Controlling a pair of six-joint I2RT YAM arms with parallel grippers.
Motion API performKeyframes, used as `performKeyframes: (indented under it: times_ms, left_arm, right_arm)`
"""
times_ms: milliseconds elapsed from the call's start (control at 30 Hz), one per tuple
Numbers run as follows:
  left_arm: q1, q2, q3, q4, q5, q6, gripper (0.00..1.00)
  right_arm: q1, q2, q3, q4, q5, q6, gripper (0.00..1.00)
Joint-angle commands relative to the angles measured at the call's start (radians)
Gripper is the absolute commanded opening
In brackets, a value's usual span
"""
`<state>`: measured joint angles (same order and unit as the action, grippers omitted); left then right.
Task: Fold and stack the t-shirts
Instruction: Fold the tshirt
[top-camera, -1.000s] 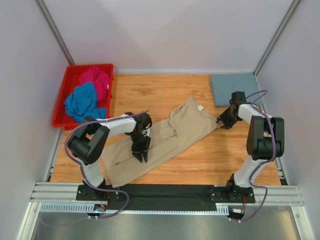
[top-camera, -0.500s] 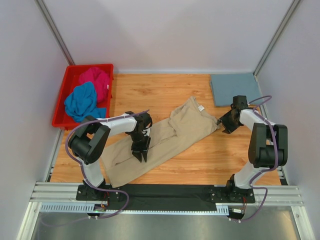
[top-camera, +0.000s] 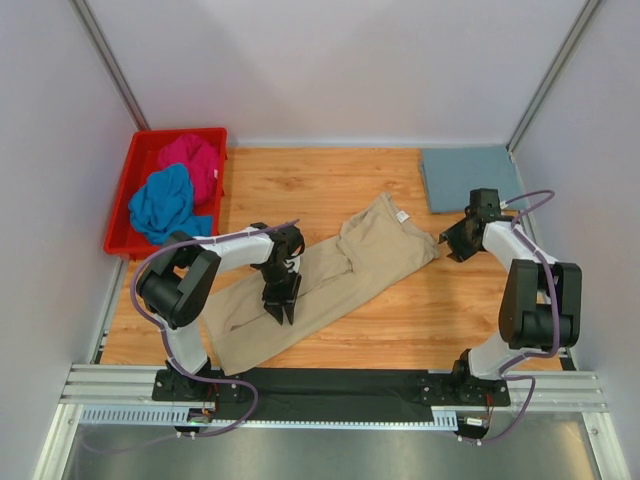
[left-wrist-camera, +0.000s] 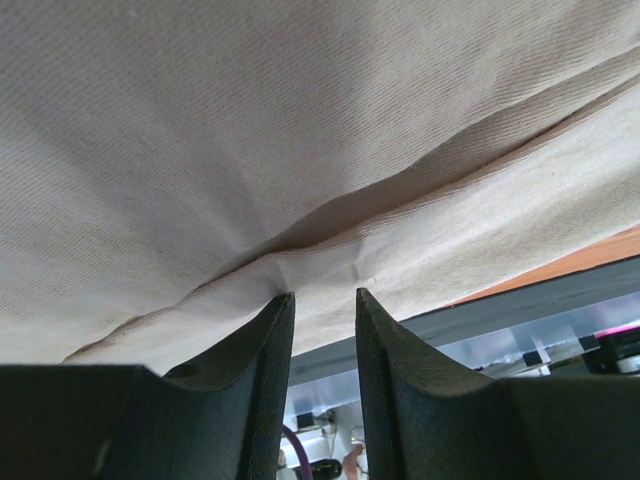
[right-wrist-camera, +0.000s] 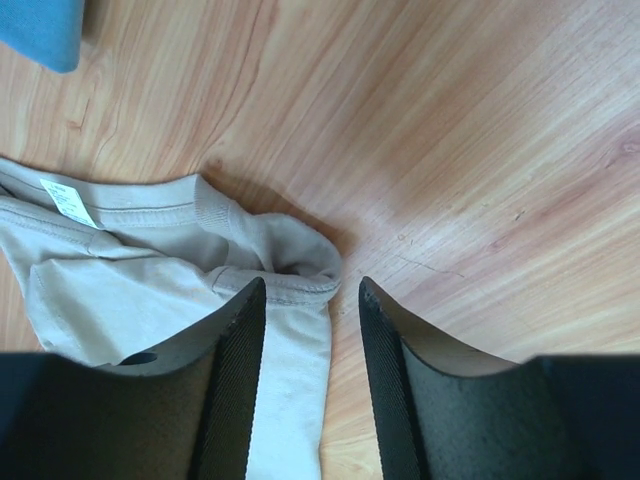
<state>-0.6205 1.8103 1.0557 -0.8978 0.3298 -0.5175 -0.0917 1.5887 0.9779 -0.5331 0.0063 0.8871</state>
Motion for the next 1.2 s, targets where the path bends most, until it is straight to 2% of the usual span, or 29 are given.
performKeyframes:
  times_ms: [0, 267, 767, 1033, 1133, 1167]
  left_arm:
    - [-0.002, 0.003, 0.020, -0.018, -0.026, 0.022, 0.38]
    - [-0.004, 0.007, 0.021, -0.016, -0.026, 0.022, 0.38]
    - [-0.004, 0.012, -0.002, -0.007, -0.021, 0.008, 0.38]
    - [-0.004, 0.030, -0.003, -0.012, -0.032, 0.007, 0.38]
    - [-0.004, 0.047, -0.009, -0.016, -0.054, 0.010, 0.38]
    - [-0.004, 0.049, -0.016, -0.015, -0.063, 0.011, 0.38]
  right_arm:
    - [0.010, -0.035, -0.022, 0.042, 0.026, 0.032, 0.43]
    - [0.037, -0.032, -0.044, 0.064, 0.029, 0.044, 0.35]
    - [0.041, 0.053, -0.048, 0.102, 0.037, 0.041, 0.36]
    - [0.040, 0.082, -0.038, 0.104, 0.067, 0.033, 0.33]
    - [0.041, 0.105, -0.038, 0.108, 0.086, 0.016, 0.23]
    - [0.041, 0.109, -0.039, 0.116, 0.089, 0.007, 0.11]
